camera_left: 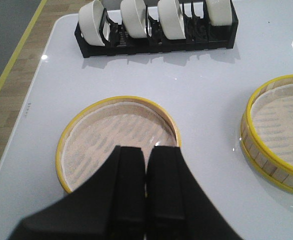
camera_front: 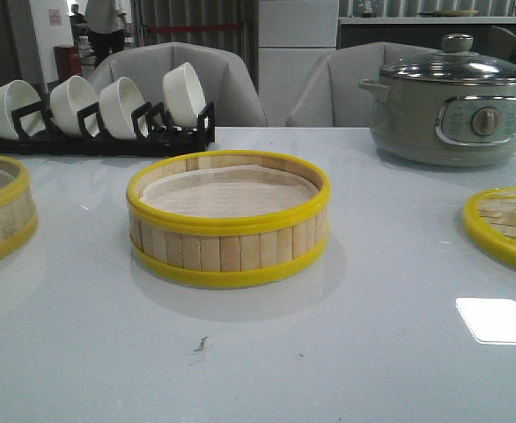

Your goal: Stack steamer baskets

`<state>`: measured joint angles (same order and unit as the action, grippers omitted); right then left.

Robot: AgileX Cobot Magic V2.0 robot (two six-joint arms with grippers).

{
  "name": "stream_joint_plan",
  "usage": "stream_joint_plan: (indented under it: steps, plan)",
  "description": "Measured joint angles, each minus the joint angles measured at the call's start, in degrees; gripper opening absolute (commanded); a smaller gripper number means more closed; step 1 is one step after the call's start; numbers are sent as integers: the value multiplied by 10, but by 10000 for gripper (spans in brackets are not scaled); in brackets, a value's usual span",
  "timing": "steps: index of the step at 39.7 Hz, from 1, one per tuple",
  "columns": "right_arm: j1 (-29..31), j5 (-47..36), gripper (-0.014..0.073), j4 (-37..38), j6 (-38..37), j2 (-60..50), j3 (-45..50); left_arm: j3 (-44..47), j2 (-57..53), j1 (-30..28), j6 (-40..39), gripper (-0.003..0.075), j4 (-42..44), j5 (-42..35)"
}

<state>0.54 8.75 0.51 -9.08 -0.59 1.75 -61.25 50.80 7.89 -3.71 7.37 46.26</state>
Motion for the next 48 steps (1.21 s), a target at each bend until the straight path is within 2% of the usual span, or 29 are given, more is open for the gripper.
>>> stream_joint_plan:
  steps: [20, 31, 34, 39, 43, 48]
  plan:
    - [0, -4, 55, 13, 0, 0, 0, 0, 1, 0, 0, 87, -1, 0]
    - [0, -97, 55, 21, -2, 0, -5, 0, 1, 0, 0, 87, 0, 0]
    - [0, -71, 55, 21, -8, 0, -33, 0, 1, 0, 0, 87, 2, 0]
    - [0, 36, 55, 38, -11, 30, -129, 0, 1, 0, 0, 87, 5, 0]
    - [0, 108, 55, 84, -12, 107, -203, 0, 1, 0, 0, 87, 5, 0]
    - [-1, 148, 55, 124, -14, 224, -279, 0, 1, 0, 0, 87, 3, 0]
